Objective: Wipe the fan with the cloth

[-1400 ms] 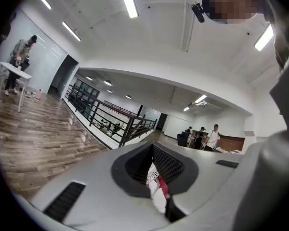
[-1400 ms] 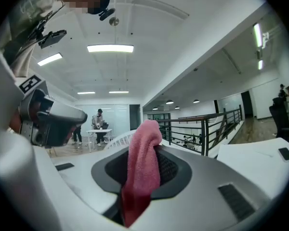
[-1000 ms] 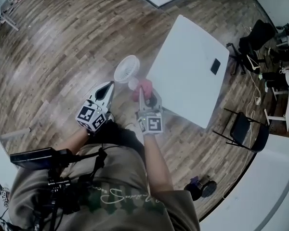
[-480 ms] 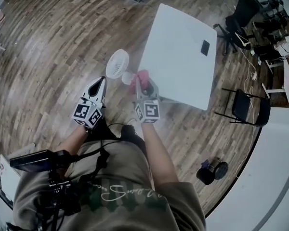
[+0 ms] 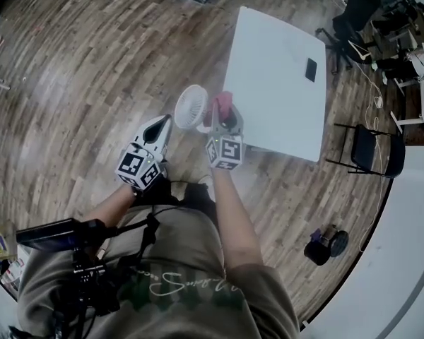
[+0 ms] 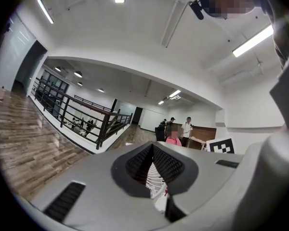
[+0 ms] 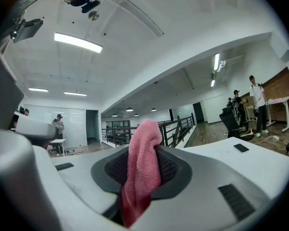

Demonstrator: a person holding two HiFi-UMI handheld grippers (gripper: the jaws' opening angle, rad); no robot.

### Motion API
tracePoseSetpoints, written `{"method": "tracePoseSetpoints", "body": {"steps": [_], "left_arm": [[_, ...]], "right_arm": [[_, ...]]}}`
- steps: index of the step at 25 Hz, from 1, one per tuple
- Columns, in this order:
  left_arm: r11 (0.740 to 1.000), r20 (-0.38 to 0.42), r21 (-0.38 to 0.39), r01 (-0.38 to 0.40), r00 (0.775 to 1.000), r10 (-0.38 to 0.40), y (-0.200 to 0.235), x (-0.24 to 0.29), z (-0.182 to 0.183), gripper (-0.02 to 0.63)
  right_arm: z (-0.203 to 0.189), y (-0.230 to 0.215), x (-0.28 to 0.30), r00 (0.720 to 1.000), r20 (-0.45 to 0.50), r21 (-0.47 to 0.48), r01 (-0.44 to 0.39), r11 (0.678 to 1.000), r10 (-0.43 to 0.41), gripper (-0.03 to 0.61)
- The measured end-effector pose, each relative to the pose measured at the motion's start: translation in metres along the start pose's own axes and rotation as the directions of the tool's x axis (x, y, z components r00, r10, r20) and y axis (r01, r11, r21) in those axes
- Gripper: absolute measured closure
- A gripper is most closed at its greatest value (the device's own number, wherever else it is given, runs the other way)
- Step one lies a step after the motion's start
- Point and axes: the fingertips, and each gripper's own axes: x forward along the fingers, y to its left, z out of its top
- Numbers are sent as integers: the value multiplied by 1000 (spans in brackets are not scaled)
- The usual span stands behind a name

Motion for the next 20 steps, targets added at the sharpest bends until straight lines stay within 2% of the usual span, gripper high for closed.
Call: {"method": "tracePoseSetpoints", "body": {"steps": [6, 20], "left_arm": [[1000, 1, -10, -10, 1000, 10, 8, 8, 2, 595], [995, -58, -21, 96, 994, -97, 11, 5, -11, 595]], "right_arm": [[-2, 13, -2, 1000, 17, 68, -19, 998, 18, 465], [-22, 34, -33, 999, 31, 126, 28, 992, -32, 465]]}}
